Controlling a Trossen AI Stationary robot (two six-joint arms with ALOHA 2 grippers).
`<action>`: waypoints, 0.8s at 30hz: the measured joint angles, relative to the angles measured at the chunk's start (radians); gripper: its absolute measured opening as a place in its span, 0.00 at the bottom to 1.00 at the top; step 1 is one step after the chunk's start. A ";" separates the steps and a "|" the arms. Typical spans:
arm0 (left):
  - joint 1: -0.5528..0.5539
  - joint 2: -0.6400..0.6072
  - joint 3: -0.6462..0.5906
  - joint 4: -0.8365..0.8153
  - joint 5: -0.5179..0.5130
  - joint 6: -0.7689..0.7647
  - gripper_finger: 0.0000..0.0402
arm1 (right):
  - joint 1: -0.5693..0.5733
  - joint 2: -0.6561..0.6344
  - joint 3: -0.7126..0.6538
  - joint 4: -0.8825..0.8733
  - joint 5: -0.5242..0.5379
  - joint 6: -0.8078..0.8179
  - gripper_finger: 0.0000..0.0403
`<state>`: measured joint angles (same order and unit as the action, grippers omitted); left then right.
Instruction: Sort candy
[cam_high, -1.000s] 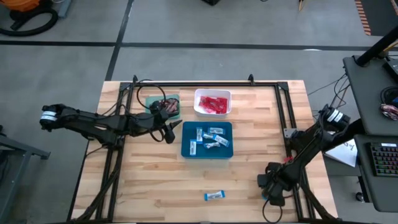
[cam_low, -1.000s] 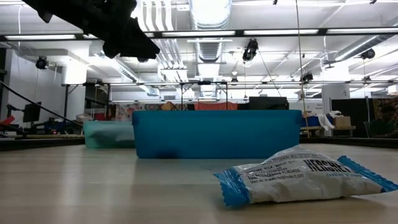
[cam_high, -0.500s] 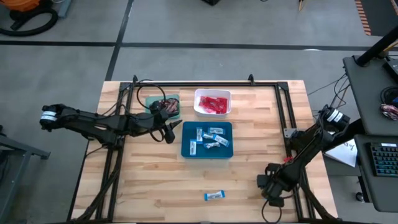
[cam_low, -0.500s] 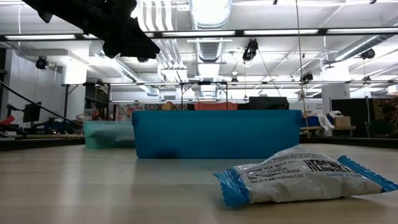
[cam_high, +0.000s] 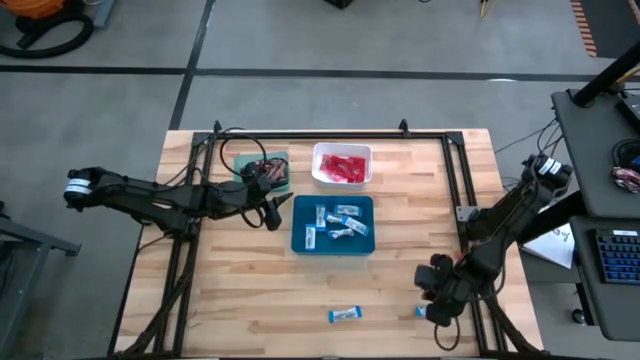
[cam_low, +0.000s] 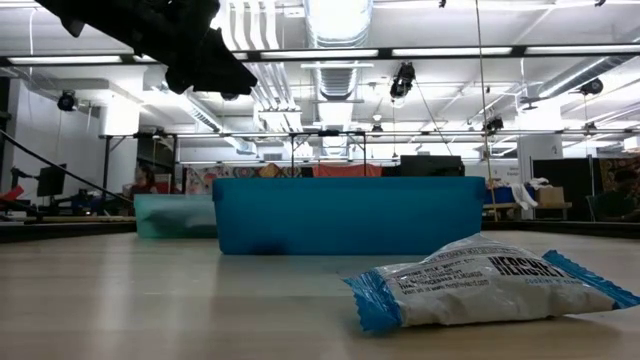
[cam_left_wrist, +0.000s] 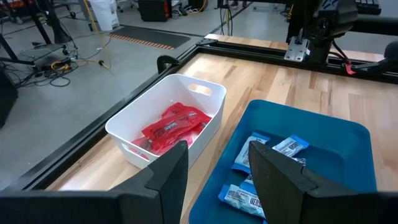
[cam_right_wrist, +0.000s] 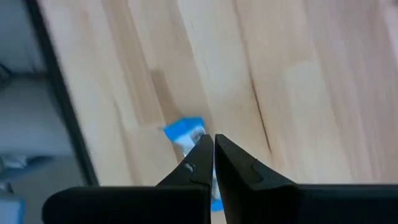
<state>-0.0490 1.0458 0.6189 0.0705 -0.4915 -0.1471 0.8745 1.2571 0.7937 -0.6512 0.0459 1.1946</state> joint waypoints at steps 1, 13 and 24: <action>0.000 0.000 0.000 0.000 0.000 0.000 0.38 | 0.000 -0.014 0.000 0.006 0.018 -0.002 0.02; 0.000 0.000 0.000 -0.004 0.000 -0.002 0.38 | 0.000 0.061 0.000 0.043 -0.072 0.021 0.11; 0.000 0.000 0.000 -0.006 0.001 -0.003 0.38 | 0.011 0.219 0.035 0.060 -0.155 -0.035 0.48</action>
<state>-0.0490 1.0462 0.6186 0.0647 -0.4907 -0.1505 0.8856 1.4758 0.8289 -0.5911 -0.1090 1.1599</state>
